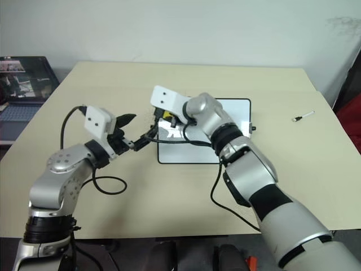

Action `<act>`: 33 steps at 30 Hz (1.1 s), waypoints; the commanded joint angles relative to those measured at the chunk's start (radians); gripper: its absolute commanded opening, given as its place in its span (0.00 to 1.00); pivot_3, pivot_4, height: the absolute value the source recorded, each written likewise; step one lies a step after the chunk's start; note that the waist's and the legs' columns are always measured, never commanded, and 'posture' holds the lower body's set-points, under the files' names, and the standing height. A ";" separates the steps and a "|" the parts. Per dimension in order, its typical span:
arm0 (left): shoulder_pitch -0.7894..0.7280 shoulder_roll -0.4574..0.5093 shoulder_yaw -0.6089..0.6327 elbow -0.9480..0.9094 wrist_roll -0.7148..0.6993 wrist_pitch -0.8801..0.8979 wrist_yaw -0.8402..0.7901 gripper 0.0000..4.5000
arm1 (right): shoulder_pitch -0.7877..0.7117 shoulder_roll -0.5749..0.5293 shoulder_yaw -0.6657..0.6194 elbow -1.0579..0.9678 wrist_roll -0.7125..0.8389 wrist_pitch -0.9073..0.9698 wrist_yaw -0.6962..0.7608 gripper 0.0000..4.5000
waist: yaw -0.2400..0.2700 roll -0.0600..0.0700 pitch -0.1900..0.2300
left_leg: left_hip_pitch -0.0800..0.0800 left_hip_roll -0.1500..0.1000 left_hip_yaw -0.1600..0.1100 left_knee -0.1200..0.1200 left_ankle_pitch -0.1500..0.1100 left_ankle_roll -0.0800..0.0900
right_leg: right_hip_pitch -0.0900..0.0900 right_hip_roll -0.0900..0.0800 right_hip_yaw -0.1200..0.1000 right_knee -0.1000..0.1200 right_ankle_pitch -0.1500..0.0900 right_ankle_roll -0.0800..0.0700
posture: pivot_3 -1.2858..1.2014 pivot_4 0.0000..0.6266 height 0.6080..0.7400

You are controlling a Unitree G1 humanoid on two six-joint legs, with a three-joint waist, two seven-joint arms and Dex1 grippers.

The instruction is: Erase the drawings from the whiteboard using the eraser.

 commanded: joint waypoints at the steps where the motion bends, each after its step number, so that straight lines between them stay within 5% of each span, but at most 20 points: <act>1: -0.005 0.002 0.015 -0.008 0.005 -0.022 -0.004 1.00 | -0.042 -0.023 -0.056 -0.032 0.048 0.042 0.012 0.29 | 0.000 0.000 0.000 | -0.001 0.000 0.000 0.000 0.000 0.000 | 0.000 0.000 0.000 0.000 0.000 0.000 | 0.52 0.24 1.00; 8: -0.009 0.001 0.016 -0.004 0.005 -0.022 -0.007 1.00 | -0.127 -0.029 -0.121 -0.028 0.087 0.031 -0.047 0.29 | 0.000 0.001 0.001 | -0.012 0.000 0.001 0.000 0.000 -0.001 | -0.011 0.000 0.000 -0.002 0.000 0.000 | 0.52 0.24 1.00; 23: 0.007 0.012 0.021 -0.014 0.003 -0.018 -0.016 1.00 | -0.012 0.029 -0.061 0.052 0.030 0.016 -0.063 0.29 | -0.002 0.000 0.000 | -0.013 0.000 0.001 -0.001 0.000 0.000 | -0.012 0.000 0.000 -0.001 0.000 0.000 | 0.52 0.24 1.00; 28: 0.011 0.011 0.026 -0.008 0.005 -0.027 -0.013 1.00 | 0.002 0.003 -0.138 -0.111 0.115 0.022 -0.047 0.29 | -0.002 0.000 0.000 | -0.012 0.000 0.000 -0.001 0.000 0.000 | -0.010 0.000 0.000 -0.001 0.000 0.000 | 0.52 0.24 1.00; 33: 0.029 0.016 0.045 0.007 0.001 -0.045 -0.022 1.00 | 0.157 -0.056 -0.217 -0.559 0.233 0.120 -0.007 0.29 | 0.001 0.001 0.000 | -0.015 0.000 0.001 -0.001 0.001 -0.001 | -0.013 0.000 0.000 -0.003 0.000 0.000 | 0.52 0.24 1.00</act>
